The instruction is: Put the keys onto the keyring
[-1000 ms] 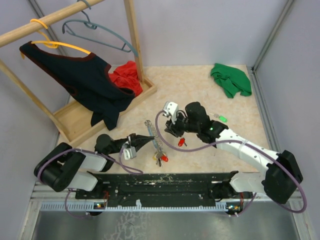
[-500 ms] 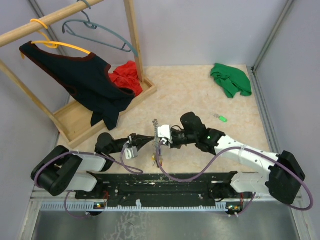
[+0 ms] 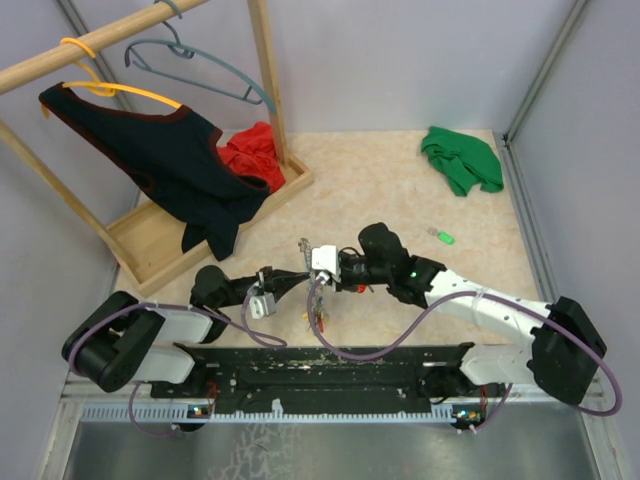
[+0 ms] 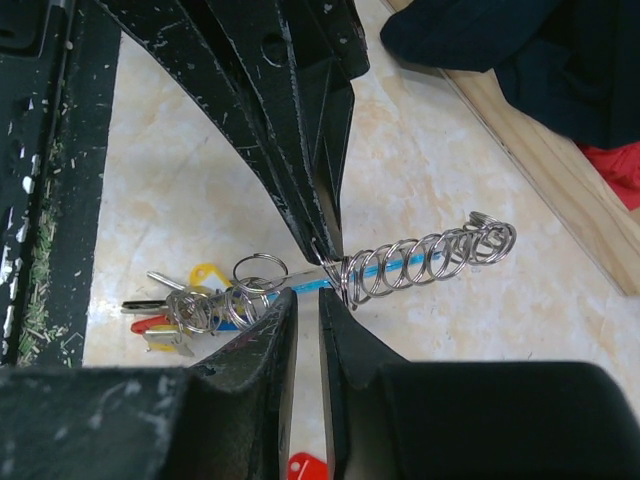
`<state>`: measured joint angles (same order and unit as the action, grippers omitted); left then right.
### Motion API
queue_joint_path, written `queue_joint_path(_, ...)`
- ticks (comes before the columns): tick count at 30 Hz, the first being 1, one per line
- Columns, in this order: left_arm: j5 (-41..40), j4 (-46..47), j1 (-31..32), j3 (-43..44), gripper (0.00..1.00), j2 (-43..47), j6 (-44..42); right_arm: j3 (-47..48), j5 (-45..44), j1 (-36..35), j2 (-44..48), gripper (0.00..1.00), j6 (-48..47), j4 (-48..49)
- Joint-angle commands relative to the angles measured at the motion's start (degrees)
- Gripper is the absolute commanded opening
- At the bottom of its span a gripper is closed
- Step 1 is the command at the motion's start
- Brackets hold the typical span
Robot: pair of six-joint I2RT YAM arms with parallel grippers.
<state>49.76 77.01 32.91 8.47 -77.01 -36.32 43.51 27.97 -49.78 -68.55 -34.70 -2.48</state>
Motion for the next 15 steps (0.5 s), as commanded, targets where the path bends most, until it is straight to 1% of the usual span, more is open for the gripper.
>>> queue_joint_path(1, 1.28, 1.73, 0.33, 1.40, 0.00, 1.08, -1.09, 0.51, -1.51, -0.33, -0.57, 0.16, 0.79, 3.67)
queue_joint_path(5, 0.70, 1.99, 0.38, 1.13, 0.00, 1.16, -1.05, 0.96, -2.92, -0.33, -0.88, 0.16, 0.83, 1.99)
queue_joint_path(9, 0.93, 2.12, 0.40, 1.18, 0.00, 1.17, -0.88, 0.36, -3.24, -0.34, -0.54, 0.16, 1.26, 3.06)
queue_joint_path(15, 1.63, 2.15, 0.40, 1.36, 0.00, 0.97, -0.53, 0.35, -0.07, -0.38, -0.70, 0.16, 0.73, 4.43)
